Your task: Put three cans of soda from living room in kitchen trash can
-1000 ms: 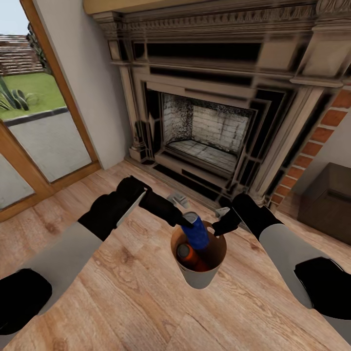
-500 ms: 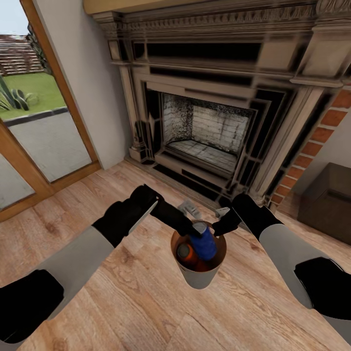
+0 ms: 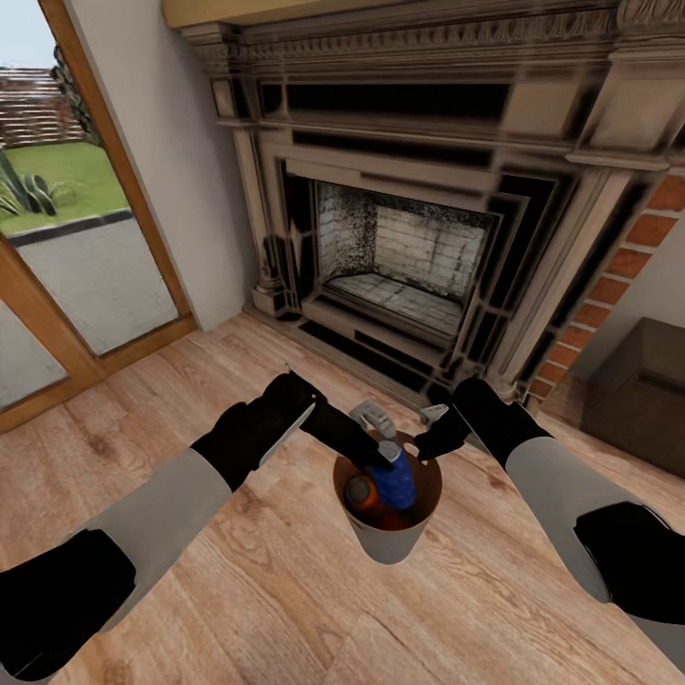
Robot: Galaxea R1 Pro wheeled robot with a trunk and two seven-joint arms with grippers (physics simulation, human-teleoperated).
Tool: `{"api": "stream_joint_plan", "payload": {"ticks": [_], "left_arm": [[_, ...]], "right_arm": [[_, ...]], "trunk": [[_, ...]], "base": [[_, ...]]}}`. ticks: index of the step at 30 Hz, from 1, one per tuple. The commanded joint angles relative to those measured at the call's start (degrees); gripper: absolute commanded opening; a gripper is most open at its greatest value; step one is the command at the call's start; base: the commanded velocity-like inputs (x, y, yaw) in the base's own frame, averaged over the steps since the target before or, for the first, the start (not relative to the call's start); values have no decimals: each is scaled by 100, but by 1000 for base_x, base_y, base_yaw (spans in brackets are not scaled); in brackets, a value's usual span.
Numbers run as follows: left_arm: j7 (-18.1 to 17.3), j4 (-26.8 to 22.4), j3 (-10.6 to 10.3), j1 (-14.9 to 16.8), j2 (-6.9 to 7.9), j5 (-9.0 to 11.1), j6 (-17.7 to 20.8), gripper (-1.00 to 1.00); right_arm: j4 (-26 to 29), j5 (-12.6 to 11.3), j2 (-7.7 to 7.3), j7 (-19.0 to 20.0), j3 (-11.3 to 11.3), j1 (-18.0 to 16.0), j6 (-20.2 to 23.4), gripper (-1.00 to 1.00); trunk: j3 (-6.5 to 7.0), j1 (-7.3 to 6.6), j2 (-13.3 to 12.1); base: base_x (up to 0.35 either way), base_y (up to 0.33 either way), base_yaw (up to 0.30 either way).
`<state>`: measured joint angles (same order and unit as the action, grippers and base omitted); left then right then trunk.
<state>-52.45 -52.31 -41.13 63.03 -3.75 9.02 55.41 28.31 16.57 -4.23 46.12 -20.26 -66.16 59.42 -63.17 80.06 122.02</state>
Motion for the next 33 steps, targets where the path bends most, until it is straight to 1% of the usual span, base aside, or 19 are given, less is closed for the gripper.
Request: {"api": "stream_joint_plan", "payload": {"ticks": [1,4,10,19,24,33], "left_arm": [[12,9,0,-8,-11,3,-4,-100],[38,34,0,-29,-37,4,-128,-100],[47,53,0,-81,-80,-2,-200,-100],[50,77,-3,-113,-98,-13,-238,-100],[76,149,-148,-116,-96,-16,-255,-100],[94,176,-192,-116,-92,-15,-265,-100]], "right_arm": [[-1,-137,3,37,14,-2,58,-100],[-1,-143,13,37,14,-2,58,-100],[-2,-142,50,37,13,-17,58,-100],[-136,-143,142,37,13,-234,58,-100],[-232,-143,155,37,20,-336,58,-100],[-324,-142,170,37,22,-413,58,-100]], "trunk": [[1,-1,0],[1,-1,0],[1,-1,0],[1,-1,0],[1,-1,0],[1,-1,0]], "base": [[0,0,0],[0,0,0],[0,0,0],[0,0,0],[0,0,0],[0,0,0]]}}
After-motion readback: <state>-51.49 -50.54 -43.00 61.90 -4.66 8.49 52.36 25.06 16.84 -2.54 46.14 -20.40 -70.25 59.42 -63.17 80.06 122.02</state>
